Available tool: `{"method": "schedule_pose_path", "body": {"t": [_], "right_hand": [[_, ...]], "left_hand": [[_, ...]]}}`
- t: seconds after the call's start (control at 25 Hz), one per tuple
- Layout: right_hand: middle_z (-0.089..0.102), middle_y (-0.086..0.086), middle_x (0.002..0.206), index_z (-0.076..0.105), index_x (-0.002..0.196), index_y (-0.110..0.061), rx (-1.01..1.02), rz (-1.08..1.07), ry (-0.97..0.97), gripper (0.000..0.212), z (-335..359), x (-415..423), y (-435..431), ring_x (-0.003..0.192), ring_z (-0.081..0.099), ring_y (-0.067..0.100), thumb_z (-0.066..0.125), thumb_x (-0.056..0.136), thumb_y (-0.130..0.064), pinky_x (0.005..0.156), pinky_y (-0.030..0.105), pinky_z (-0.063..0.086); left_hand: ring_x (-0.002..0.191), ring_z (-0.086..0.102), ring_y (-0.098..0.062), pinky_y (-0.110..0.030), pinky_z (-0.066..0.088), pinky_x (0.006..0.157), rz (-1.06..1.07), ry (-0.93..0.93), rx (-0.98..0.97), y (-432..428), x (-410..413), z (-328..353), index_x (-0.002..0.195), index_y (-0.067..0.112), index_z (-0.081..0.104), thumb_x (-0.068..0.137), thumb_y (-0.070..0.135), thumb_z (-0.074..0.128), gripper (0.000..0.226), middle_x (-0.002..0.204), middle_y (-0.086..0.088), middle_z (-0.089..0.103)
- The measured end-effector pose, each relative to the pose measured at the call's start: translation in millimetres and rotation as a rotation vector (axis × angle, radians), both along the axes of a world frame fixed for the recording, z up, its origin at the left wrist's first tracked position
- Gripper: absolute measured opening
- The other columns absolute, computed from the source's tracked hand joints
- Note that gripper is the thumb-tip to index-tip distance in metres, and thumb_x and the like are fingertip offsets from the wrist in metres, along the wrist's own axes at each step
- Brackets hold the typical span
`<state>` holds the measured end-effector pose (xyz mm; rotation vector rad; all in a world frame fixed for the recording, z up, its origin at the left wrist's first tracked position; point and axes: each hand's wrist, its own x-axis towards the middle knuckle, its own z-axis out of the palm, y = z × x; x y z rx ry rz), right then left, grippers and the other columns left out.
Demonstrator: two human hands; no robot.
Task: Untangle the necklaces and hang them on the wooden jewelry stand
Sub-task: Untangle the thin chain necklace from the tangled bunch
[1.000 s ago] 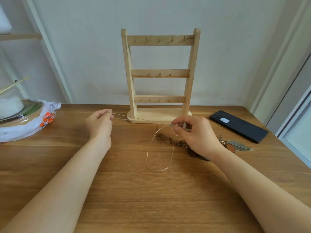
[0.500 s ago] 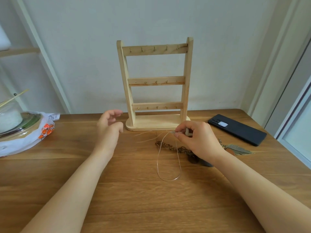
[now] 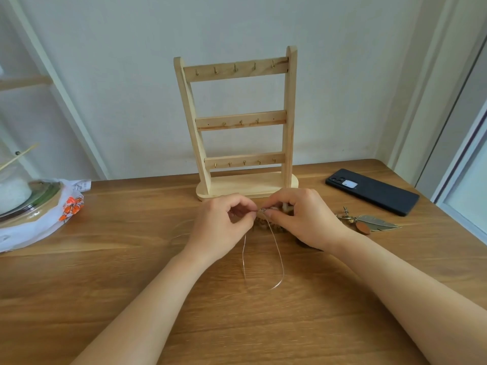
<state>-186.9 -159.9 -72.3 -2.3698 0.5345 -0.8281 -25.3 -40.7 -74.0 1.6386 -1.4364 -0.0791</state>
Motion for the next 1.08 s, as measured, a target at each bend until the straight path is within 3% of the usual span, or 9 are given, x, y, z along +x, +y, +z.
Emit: {"method": "schedule_pose_path", "body": {"t": [0.28,0.48,0.6,0.68,0.76,0.92,1.08], "right_hand": [[0.07,-0.016,0.089,0.077,0.1,-0.021,-0.017,0.029,-0.027,0.012,-0.8,2.1,5.2,0.09,0.062,-0.002,0.073,0.09,-0.015,0.077,0.007,0.045],[0.072,-0.001,0.082,0.076,0.097,-0.022,0.042,-0.01,-0.066,0.009,-2.6,2.3,-0.9,0.078,0.065,0.018,0.072,0.09,-0.017,0.071,0.028,0.051],[0.071,0.0,0.079,0.076,0.098,-0.021,0.072,-0.021,-0.071,0.009,-4.1,1.6,-5.1,0.075,0.064,0.024,0.071,0.091,-0.017,0.07,0.034,0.052],[0.073,-0.003,0.083,0.077,0.099,-0.022,0.047,-0.002,-0.075,0.01,-3.9,1.4,-3.4,0.078,0.066,0.019,0.072,0.091,-0.018,0.072,0.034,0.053],[0.074,-0.004,0.086,0.077,0.101,-0.021,0.029,0.006,-0.067,0.012,-3.7,2.0,-2.7,0.081,0.067,0.014,0.072,0.091,-0.018,0.075,0.031,0.054],[0.074,-0.005,0.086,0.076,0.1,-0.021,0.031,-0.006,-0.045,0.01,-2.0,2.0,-2.1,0.082,0.067,0.009,0.071,0.091,-0.02,0.075,0.024,0.053],[0.073,-0.004,0.086,0.075,0.102,-0.022,0.024,-0.016,-0.041,0.011,-2.7,1.3,-1.5,0.081,0.066,0.011,0.07,0.093,-0.02,0.074,0.021,0.053]], "left_hand": [[0.065,0.059,0.001,-0.012,0.046,0.063,-0.016,0.159,0.098,1.6,-1.8,4.9,0.074,0.019,0.073,0.081,0.006,0.076,0.015,0.07,0.008,0.069],[0.072,0.058,-0.01,-0.027,0.047,0.072,-0.01,0.531,0.057,-2.0,4.5,9.8,0.074,0.013,0.068,0.09,0.002,0.058,0.022,0.071,-0.001,0.066],[0.079,0.064,-0.01,-0.026,0.051,0.076,-0.033,0.489,0.038,0.9,6.7,9.7,0.086,0.016,0.073,0.089,0.006,0.067,0.012,0.082,0.002,0.072],[0.085,0.067,-0.009,-0.02,0.053,0.077,-0.092,0.379,0.061,2.1,3.5,8.3,0.097,0.021,0.077,0.088,0.012,0.074,0.014,0.09,0.004,0.075],[0.08,0.067,-0.007,-0.016,0.052,0.072,-0.092,0.295,0.057,-0.5,1.6,6.8,0.096,0.021,0.079,0.087,0.013,0.077,0.013,0.086,0.007,0.076],[0.079,0.071,-0.012,-0.021,0.056,0.072,-0.036,0.344,0.047,-2.2,5.1,4.2,0.09,0.018,0.076,0.091,0.012,0.072,0.007,0.083,0.001,0.076],[0.083,0.068,-0.001,-0.013,0.049,0.073,-0.075,0.387,0.134,-1.0,5.1,3.5,0.097,0.022,0.073,0.096,0.018,0.067,0.008,0.087,0.008,0.074]]}}
